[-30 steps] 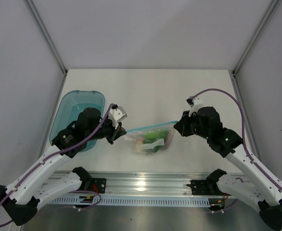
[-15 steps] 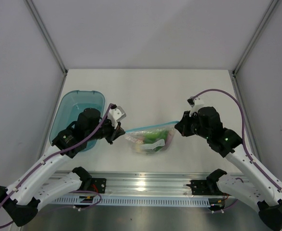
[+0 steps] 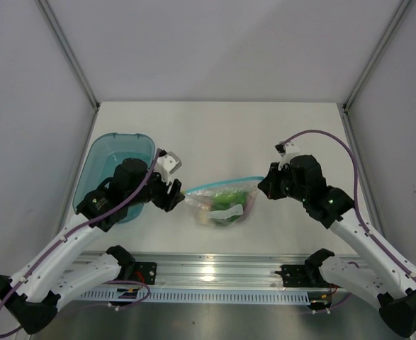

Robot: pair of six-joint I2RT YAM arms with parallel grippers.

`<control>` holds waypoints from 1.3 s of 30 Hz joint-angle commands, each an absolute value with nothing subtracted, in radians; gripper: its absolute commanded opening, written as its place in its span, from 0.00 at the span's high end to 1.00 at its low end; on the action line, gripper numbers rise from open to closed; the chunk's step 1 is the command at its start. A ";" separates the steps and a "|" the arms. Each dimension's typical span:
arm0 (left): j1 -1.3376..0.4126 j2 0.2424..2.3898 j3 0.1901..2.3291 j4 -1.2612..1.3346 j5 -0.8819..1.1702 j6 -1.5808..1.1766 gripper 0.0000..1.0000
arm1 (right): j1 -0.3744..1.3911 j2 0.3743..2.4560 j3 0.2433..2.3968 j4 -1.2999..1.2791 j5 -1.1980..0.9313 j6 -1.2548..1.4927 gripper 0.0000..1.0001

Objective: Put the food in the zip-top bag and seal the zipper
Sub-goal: Zip the zipper food storage bag at the center of the board, then place the zipper food storage bag at the center of the board.

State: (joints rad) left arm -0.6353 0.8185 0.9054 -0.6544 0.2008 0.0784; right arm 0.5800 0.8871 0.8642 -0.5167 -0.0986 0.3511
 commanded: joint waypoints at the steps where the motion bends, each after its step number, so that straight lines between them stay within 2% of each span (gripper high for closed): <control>1: -0.620 0.816 0.962 -0.652 0.069 0.011 0.31 | 0.572 0.922 0.887 -0.503 -0.091 0.356 1.00; 2: -0.621 0.812 0.968 -0.644 0.055 0.008 0.23 | 0.574 0.952 0.894 -0.502 -0.089 0.362 1.00; 3: -0.620 0.807 0.992 -0.638 0.037 0.008 0.01 | 0.572 0.969 0.902 -0.499 -0.095 0.364 1.00; 8: -0.620 0.770 1.032 -0.623 -0.099 -0.054 0.01 | 0.569 1.080 0.979 -0.492 -0.087 0.394 1.00; 12: -0.621 0.675 1.002 -0.586 -0.124 -0.067 0.00 | 0.551 1.192 1.086 -0.505 -0.075 0.428 1.00; 17: -0.620 0.588 0.944 -0.577 -0.039 -0.081 0.01 | 0.477 1.366 1.187 -0.491 -0.094 0.480 1.00; 21: -0.621 0.600 0.917 -0.601 0.147 -0.139 0.01 | 0.393 1.512 1.278 -0.480 -0.121 0.535 1.00; 29: -0.621 0.519 0.804 -0.519 0.281 -0.255 0.01 | 0.180 1.791 1.417 -0.422 -0.221 0.649 1.00; 35: -0.621 0.489 0.781 -0.480 0.311 -0.333 0.01 | 0.141 1.894 1.457 -0.445 -0.170 0.609 1.00; 39: -0.621 0.466 0.766 -0.460 0.295 -0.371 0.00 | 0.141 1.875 1.425 -0.433 -0.147 0.578 0.98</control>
